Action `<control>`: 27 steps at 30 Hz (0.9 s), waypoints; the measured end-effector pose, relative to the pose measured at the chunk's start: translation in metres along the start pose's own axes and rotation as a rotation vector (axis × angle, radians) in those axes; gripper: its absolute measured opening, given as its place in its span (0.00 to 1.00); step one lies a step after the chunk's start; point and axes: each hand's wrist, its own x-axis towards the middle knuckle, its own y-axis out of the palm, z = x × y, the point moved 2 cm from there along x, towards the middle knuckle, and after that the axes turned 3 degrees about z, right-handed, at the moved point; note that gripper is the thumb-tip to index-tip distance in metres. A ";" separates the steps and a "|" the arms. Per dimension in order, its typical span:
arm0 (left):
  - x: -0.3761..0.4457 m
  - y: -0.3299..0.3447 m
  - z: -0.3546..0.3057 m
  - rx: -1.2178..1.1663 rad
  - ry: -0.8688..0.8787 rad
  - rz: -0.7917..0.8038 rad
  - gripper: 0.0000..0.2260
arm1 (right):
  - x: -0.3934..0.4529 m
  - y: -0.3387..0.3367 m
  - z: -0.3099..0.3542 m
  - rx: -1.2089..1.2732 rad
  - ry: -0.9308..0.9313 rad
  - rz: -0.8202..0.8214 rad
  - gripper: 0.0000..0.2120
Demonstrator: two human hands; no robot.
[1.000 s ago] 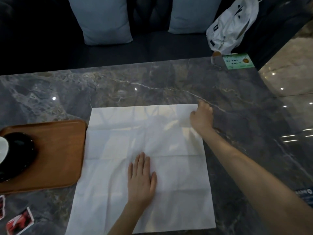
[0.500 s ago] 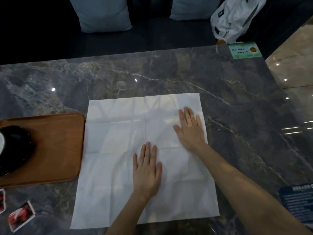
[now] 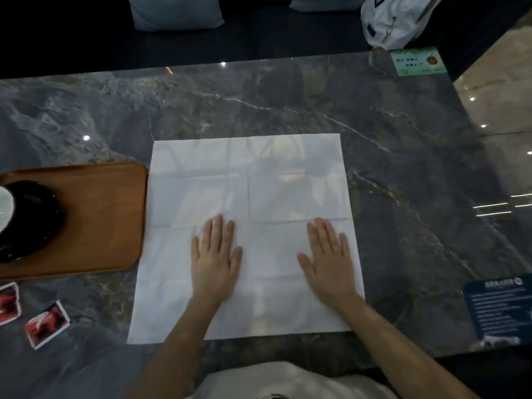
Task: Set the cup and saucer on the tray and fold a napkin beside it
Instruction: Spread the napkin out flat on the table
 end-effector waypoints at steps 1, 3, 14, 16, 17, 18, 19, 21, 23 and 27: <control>-0.002 -0.002 0.005 0.005 -0.005 -0.003 0.28 | -0.001 -0.003 -0.009 -0.016 0.010 -0.020 0.32; -0.009 -0.009 0.010 0.001 -0.036 -0.021 0.28 | -0.003 -0.006 -0.020 -0.025 0.045 -0.018 0.32; -0.047 0.007 -0.014 -0.050 -0.011 0.069 0.26 | -0.025 0.012 0.075 0.018 -0.059 0.013 0.30; -0.049 0.005 0.002 -0.067 -0.060 0.064 0.27 | -0.027 0.014 0.059 -0.002 -0.034 -0.005 0.31; -0.050 0.003 0.011 -0.068 -0.092 0.052 0.27 | -0.028 0.014 0.051 -0.003 -0.011 -0.008 0.31; -0.051 0.001 0.020 -0.060 -0.120 0.042 0.27 | -0.029 0.013 0.043 0.005 0.012 -0.005 0.31; -0.052 -0.002 0.028 -0.045 -0.138 0.033 0.27 | -0.030 0.013 0.036 0.009 0.028 -0.003 0.32; -0.051 -0.005 0.034 -0.016 -0.135 0.038 0.28 | -0.029 0.011 0.028 0.009 0.027 -0.012 0.31; -0.048 -0.008 0.031 -0.035 -0.132 0.044 0.29 | -0.027 0.006 0.027 0.045 0.009 -0.048 0.28; -0.025 -0.021 0.011 -0.100 -0.026 -0.033 0.25 | -0.003 -0.020 0.031 0.212 0.042 -0.136 0.23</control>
